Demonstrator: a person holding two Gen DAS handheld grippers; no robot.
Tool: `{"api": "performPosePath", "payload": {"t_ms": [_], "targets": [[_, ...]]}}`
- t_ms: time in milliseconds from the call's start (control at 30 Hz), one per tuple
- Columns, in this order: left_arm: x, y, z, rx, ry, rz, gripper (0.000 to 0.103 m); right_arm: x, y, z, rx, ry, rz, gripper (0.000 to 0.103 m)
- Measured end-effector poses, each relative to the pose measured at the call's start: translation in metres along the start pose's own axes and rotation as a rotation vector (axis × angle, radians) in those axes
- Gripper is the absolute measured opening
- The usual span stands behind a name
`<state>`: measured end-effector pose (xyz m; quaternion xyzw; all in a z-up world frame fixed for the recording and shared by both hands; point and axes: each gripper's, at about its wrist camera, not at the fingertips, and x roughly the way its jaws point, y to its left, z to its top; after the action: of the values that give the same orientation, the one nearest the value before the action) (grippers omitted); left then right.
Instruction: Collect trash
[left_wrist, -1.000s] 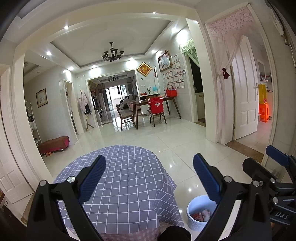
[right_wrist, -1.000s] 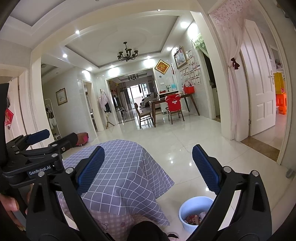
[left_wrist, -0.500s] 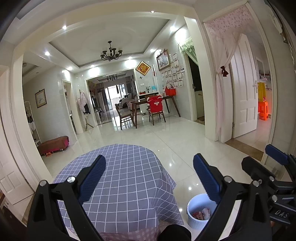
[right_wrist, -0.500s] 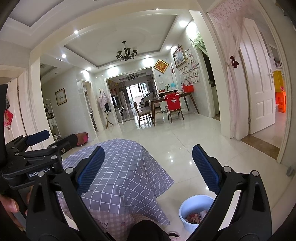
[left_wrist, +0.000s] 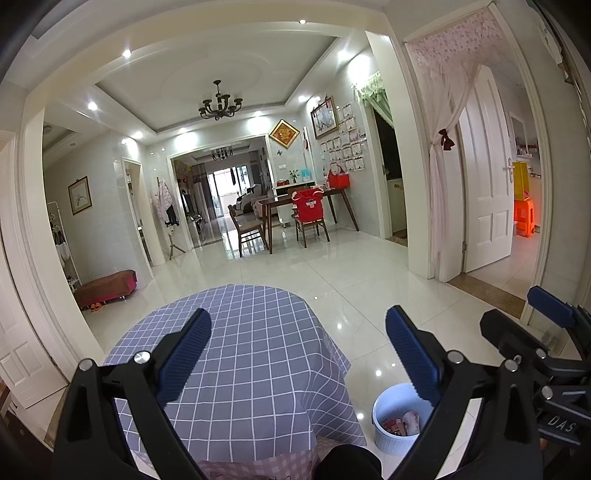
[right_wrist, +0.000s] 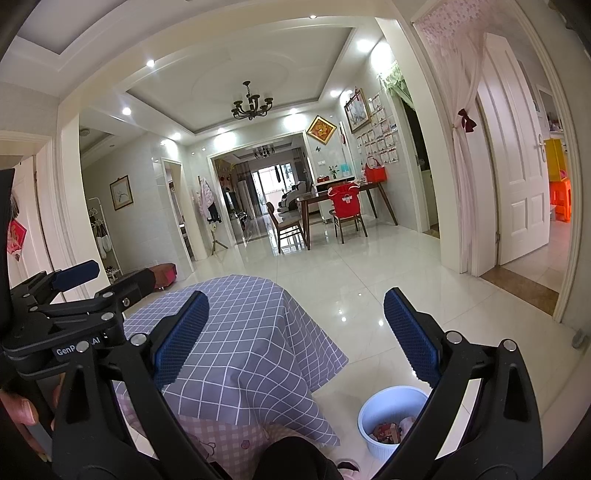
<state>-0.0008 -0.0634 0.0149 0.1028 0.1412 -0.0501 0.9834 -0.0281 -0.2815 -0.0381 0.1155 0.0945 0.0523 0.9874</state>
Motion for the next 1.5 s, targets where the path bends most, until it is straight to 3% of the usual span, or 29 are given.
{"api": "performPosePath", "payload": {"t_ms": [1500], "targets": [[0.003, -0.005, -0.008, 0.014, 0.006, -0.013, 0.094, -0.004, 0.008, -0.004, 0.007, 0.003, 0.002, 0.094]]}}
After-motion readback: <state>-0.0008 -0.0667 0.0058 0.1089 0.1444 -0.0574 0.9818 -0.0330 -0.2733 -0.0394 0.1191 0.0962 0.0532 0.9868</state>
